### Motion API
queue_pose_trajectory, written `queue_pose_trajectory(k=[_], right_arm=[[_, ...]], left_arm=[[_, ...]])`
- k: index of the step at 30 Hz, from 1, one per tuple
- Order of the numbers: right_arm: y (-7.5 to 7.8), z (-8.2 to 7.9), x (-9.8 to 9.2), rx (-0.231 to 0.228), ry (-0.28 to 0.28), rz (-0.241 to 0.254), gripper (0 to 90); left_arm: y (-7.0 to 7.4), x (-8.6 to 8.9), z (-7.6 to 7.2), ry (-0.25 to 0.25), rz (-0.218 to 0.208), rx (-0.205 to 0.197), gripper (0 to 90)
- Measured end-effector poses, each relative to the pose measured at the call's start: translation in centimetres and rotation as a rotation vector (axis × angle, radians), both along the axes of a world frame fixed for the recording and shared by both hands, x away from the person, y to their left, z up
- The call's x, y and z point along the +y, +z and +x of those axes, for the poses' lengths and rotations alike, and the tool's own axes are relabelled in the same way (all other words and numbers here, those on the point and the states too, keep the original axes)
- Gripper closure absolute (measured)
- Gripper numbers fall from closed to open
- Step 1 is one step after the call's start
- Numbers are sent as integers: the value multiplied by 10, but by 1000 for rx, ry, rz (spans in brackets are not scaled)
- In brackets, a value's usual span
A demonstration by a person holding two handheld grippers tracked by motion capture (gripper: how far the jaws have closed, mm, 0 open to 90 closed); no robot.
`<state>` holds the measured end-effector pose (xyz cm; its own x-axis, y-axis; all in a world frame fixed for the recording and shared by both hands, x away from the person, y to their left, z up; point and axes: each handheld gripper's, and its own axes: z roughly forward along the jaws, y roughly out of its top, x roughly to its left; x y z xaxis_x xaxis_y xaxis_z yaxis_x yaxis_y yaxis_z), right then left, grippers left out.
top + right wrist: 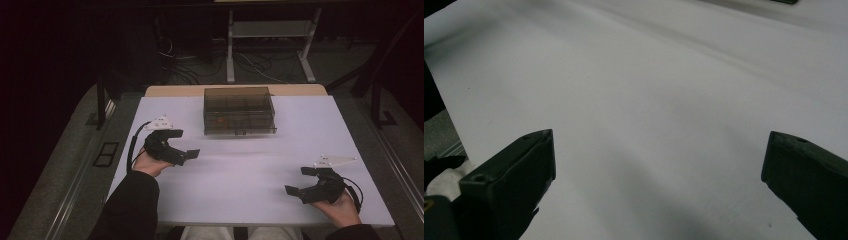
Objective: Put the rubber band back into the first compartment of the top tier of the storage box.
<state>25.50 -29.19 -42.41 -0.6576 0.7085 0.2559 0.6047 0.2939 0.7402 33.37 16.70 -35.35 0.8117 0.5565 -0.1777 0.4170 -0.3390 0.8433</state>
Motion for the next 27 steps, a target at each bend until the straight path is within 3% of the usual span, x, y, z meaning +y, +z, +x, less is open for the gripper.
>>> queue_pose_trajectory(k=[20, 27], right_arm=[[0, 0, 1, 1, 2, -3, 2], [0, 0, 1, 2, 1, -3, 2]], left_arm=[[-26, 4, -33, 2, -8, -18, 0], [-40, 1, -43, -3, -17, 0, 0]])
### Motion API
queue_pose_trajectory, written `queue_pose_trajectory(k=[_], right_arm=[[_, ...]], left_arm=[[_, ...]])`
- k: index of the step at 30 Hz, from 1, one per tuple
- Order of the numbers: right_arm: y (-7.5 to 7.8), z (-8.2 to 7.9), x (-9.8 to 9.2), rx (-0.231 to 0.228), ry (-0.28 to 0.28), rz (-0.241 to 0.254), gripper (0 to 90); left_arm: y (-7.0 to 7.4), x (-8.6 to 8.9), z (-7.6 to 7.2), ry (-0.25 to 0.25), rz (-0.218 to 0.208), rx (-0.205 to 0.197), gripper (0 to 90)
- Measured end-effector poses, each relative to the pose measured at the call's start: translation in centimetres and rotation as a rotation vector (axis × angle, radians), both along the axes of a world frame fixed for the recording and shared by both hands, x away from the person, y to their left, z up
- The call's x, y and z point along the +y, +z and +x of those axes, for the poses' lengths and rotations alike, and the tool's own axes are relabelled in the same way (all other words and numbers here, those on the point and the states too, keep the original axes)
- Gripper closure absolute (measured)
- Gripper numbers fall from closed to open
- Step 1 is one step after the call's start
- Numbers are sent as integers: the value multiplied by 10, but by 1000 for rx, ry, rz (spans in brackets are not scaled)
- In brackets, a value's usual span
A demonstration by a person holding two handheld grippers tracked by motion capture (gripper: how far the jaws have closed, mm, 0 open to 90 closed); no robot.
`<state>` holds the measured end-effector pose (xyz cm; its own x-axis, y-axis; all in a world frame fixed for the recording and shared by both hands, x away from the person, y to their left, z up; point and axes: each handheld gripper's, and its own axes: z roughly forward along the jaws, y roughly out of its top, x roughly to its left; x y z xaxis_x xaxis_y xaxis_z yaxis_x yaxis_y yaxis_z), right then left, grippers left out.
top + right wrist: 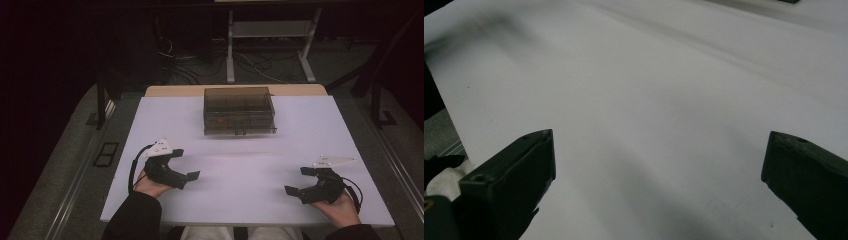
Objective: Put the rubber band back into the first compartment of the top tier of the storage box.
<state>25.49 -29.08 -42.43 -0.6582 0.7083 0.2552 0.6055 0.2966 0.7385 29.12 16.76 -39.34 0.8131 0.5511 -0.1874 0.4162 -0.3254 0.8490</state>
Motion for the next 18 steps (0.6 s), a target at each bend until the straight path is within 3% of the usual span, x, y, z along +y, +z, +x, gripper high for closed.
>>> queue_pose_trajectory(k=[18], right_arm=[[0, 0, 0, 1, 1, 1, 2]], left_arm=[[-30, 0, -16, 16, 7, 32, 0]])
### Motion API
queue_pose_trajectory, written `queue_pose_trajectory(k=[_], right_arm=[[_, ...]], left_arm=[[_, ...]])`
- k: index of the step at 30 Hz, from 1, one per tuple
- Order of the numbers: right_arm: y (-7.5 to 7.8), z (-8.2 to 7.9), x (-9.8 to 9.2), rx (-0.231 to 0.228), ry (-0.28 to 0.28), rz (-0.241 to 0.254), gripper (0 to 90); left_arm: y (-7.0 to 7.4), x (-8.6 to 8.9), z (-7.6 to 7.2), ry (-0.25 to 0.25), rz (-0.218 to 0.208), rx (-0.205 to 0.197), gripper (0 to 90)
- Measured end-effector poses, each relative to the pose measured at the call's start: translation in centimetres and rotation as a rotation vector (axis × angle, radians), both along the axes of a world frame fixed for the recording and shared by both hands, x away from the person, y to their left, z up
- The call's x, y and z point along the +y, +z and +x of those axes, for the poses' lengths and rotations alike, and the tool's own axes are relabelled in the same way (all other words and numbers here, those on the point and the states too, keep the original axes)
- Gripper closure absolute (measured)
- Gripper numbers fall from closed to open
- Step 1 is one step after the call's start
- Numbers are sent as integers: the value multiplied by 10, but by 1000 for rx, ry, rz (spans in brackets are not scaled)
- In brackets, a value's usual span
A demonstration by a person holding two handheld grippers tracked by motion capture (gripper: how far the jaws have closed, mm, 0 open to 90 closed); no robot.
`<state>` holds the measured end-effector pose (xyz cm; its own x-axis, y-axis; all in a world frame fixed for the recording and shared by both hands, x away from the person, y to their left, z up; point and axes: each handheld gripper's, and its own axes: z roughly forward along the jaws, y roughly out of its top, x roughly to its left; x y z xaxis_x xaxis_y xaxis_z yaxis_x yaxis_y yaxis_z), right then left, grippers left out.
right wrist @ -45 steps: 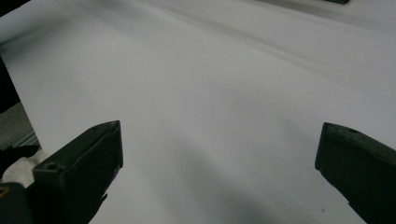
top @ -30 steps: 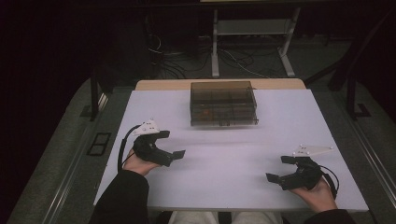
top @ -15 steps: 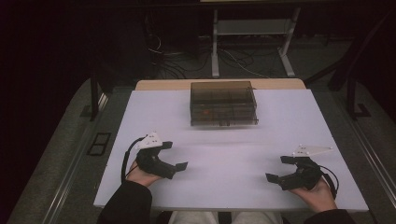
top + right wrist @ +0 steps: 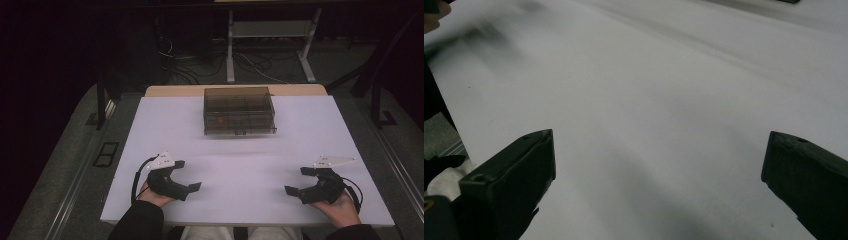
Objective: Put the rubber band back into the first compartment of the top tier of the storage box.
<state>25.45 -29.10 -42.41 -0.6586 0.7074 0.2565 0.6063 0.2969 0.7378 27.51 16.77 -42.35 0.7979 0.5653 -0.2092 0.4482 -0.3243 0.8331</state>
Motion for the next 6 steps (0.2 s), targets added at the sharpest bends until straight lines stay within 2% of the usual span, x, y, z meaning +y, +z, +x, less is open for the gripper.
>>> queue_pose_trajectory(k=[6], right_arm=[[0, 1, 0, -6, 0, 1, 2]], left_arm=[[-8, -2, 1, -12, 22, 22, 0]])
